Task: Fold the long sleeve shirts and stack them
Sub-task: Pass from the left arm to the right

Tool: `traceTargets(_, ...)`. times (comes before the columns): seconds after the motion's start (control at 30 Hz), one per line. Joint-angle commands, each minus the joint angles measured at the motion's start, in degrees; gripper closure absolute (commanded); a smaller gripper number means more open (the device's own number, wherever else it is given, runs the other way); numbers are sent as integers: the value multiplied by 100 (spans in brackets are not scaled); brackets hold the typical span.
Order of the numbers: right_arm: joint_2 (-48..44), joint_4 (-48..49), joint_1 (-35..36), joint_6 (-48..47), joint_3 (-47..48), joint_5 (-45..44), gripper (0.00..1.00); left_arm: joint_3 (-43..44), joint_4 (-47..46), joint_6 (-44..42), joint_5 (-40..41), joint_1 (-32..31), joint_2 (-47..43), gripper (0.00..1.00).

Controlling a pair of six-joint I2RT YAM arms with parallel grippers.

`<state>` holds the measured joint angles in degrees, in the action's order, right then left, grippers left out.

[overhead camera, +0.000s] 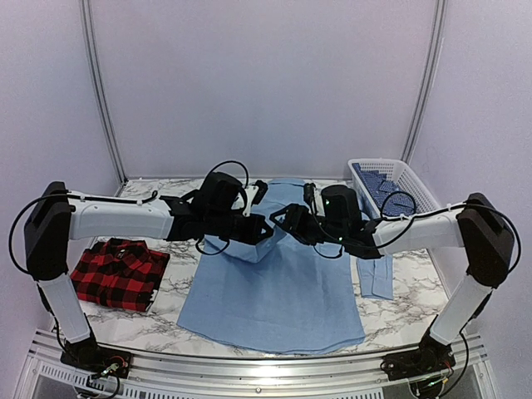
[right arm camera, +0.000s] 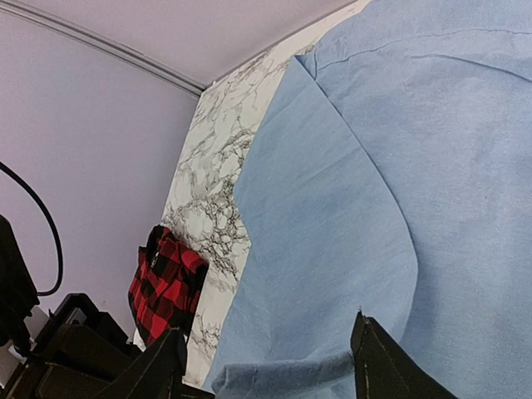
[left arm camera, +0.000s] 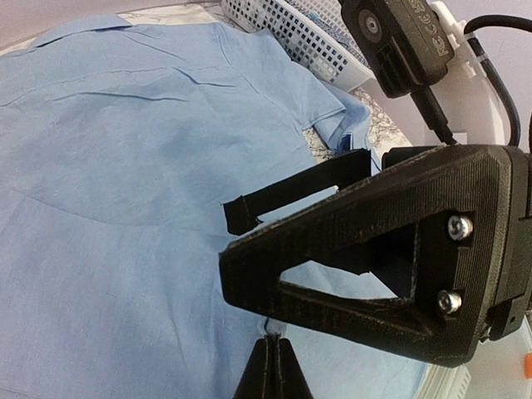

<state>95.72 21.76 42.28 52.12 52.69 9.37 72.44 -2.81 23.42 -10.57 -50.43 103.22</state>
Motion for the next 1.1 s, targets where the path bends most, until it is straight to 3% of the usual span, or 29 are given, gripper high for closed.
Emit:
traceTargets(0.0, 60, -188, 59, 84, 226, -1, 38, -16, -213, -276, 455, -94, 129, 100)
traceTargets(0.27, 134, -513, 165, 19, 296, -84, 48, 104, -299, -297, 669, -212, 352, 100)
traceTargets(0.4, 148, -602, 169, -14, 293, -154, 64, 121, -370, -264, 654, -237, 396, 100)
traceTargets(0.6, 187, -973, 173, -259, 520, -371, 98, 13, -378, -136, 734, -239, 295, 100)
traceTargets(0.67, 192, -1078, 176, -338, 598, -424, 100, -9, -337, -86, 757, -231, 266, 100)
traceTargets(0.93, 5, -1599, 184, -795, 796, -873, 100, -445, 25, 263, 920, -151, -296, 56)
traceTargets(1.07, -115, -1808, 185, -1087, 930, -1133, 100, -889, 415, 583, 932, -9, -830, 53)
